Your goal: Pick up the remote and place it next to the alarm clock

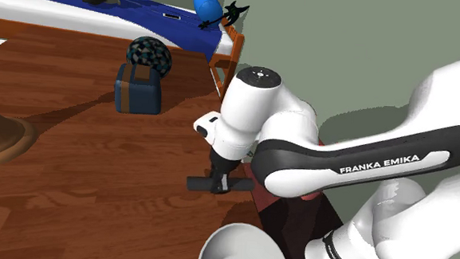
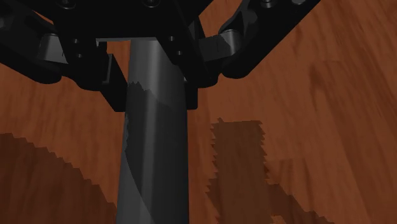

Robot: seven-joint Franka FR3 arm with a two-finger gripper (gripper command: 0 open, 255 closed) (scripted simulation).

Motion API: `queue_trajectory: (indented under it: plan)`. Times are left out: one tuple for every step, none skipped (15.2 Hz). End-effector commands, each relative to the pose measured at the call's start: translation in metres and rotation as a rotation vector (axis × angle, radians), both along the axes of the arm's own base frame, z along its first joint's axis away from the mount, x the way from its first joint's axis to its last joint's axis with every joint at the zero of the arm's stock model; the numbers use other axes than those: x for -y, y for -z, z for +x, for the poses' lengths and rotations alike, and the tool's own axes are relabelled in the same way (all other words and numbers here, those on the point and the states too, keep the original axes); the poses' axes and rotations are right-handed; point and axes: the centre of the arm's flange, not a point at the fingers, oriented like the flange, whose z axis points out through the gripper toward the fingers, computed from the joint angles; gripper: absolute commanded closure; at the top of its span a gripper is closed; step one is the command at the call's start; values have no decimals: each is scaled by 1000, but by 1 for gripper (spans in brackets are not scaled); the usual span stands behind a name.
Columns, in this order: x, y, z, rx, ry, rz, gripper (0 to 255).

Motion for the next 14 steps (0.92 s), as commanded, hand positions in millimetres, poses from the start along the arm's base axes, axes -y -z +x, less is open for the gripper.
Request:
queue_trajectory:
  plan:
    - [1,-12,0,0,0,0,255]
    - [1,-17,0,0,0,0,255]
    - [1,-23,0,0,0,0,255]
    - [1,-28,0,0,0,0,255]
    - [1,-33,0,0,0,0,255]
    - [1,-39,0,0,0,0,255]
    - [1,-44,0,0,0,0,255]
    - [1,-49,0,0,0,0,255]
    - [1,-54,0,0,0,0,255]
    - [1,-60,0,0,0,0,255]
    - [1,-65,0,0,0,0,255]
    - [1,-70,0,0,0,0,255]
    - [1,-76,0,0,0,0,255]
    - [1,-81,0,0,0,0,255]
